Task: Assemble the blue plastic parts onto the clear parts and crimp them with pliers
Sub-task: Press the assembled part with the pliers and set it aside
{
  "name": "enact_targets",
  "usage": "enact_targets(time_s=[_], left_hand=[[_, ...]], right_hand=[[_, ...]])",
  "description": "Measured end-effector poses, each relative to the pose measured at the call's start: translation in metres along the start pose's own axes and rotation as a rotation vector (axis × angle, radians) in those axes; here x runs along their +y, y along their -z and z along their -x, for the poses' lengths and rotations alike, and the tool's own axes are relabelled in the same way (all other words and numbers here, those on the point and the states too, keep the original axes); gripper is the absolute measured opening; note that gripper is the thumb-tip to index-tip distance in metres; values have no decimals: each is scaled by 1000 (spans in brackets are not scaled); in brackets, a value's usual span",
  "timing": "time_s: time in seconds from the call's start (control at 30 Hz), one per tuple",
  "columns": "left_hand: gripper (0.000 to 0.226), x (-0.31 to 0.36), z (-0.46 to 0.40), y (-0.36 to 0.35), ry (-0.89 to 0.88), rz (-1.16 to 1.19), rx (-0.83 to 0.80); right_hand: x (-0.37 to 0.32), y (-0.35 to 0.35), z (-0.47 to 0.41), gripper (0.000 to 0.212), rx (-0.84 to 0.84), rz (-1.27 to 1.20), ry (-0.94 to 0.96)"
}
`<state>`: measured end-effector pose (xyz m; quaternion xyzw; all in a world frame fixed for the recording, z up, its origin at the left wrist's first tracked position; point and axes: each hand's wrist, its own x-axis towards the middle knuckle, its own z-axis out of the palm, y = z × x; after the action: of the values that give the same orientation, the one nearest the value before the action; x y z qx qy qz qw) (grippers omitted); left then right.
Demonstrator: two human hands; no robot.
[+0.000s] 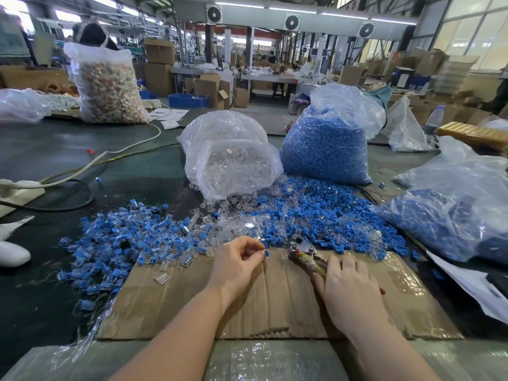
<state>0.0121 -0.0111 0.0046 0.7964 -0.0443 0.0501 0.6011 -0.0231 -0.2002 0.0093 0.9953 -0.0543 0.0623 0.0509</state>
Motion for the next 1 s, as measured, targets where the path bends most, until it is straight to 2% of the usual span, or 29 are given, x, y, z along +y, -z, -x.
enact_targets(time_s=[0.17, 0.23, 0.33, 0.4, 0.6, 0.73, 0.8, 1.0], left_hand=[[9, 7, -2, 1, 136, 191, 33], [9, 11, -4, 1, 209, 327, 55], [7, 12, -8, 2, 255, 357, 90], [6, 14, -10, 3, 291, 414, 109], [5, 17, -13, 5, 339, 401, 202], [6, 19, -16, 6, 340, 336, 239], [8, 20, -17, 7, 353, 334, 246], [6, 26, -19, 11, 392, 316, 230]], right_hand=[[-8, 18, -9, 42, -90, -131, 101], [-16, 29, -10, 40, -191, -334, 132], [-27, 49, -9, 39, -371, -712, 116], [-32, 59, -9, 38, -470, -877, 99], [-33, 71, -11, 36, -627, -955, 27], [-31, 69, -12, 18, -727, -1013, 65], [-31, 68, -13, 24, -746, -995, 53], [-30, 71, -15, 24, -768, -1029, 51]])
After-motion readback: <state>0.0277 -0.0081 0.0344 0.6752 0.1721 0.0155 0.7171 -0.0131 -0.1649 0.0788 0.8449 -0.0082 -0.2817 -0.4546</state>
